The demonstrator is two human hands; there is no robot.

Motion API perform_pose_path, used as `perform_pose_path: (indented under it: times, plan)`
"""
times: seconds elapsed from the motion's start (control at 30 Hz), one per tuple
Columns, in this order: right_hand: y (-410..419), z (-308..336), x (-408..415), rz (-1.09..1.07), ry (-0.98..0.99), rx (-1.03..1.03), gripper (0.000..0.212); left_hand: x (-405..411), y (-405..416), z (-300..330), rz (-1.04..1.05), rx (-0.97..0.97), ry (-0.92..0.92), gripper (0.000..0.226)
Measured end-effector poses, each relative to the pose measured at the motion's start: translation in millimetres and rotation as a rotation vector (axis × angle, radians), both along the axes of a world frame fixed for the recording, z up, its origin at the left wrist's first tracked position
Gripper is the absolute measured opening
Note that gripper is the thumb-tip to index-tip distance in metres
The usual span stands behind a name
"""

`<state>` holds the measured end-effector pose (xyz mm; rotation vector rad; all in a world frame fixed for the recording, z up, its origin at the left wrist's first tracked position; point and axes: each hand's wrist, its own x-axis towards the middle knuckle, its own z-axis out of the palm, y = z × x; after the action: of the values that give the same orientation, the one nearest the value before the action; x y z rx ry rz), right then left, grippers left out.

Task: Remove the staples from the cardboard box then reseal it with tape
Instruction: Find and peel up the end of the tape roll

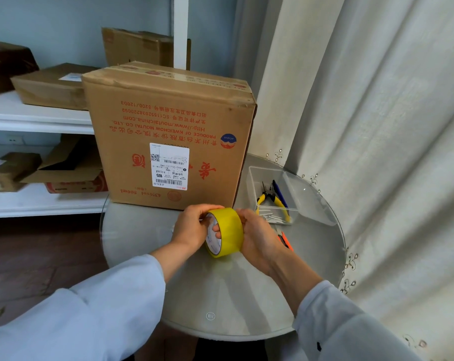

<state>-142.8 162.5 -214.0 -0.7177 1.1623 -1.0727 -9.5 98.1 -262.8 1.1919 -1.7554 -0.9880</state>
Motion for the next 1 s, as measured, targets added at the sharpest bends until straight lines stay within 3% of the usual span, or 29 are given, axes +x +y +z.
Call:
perform_pose_path:
  times: [0.1, 0.37, 0.47, 0.57, 0.63, 0.7, 0.8, 1.0]
  plan:
    - [2, 1, 3, 0.012, 0.019, -0.033, 0.026, 0, 1, 1, 0.002, 0.017, -0.001, 0.029]
    - [7, -2, -2, 0.092, -0.100, -0.024, 0.031, 0, 3, 5, -0.011, 0.031, 0.019, 0.040]
    - [5, 2, -2, 0.094, -0.130, -0.028, 0.032, 5, 4, 17, -0.054, 0.017, -0.064, 0.051]
    - [1, 17, -1, 0.095, -0.135, -0.071, 0.030, 13, 13, 43, -0.021, -0.173, -0.070, 0.059]
    - [-2, 27, 2, 0.084, -0.129, -0.105, 0.029, 14, 19, 64, -0.046, -0.344, -0.068, 0.049]
    - [-4, 35, 4, 0.075, -0.128, -0.132, 0.030, 15, 23, 78, -0.129, -0.451, -0.183, 0.038]
    - [-1, 44, 7, 0.058, -0.183, -0.172, 0.032, 20, 26, 83, -0.201, -0.523, -0.316, 0.038]
    - [9, 64, 11, 0.067, -0.178, -0.268, 0.035, 23, 32, 92, -0.175, -0.648, -0.259, 0.041]
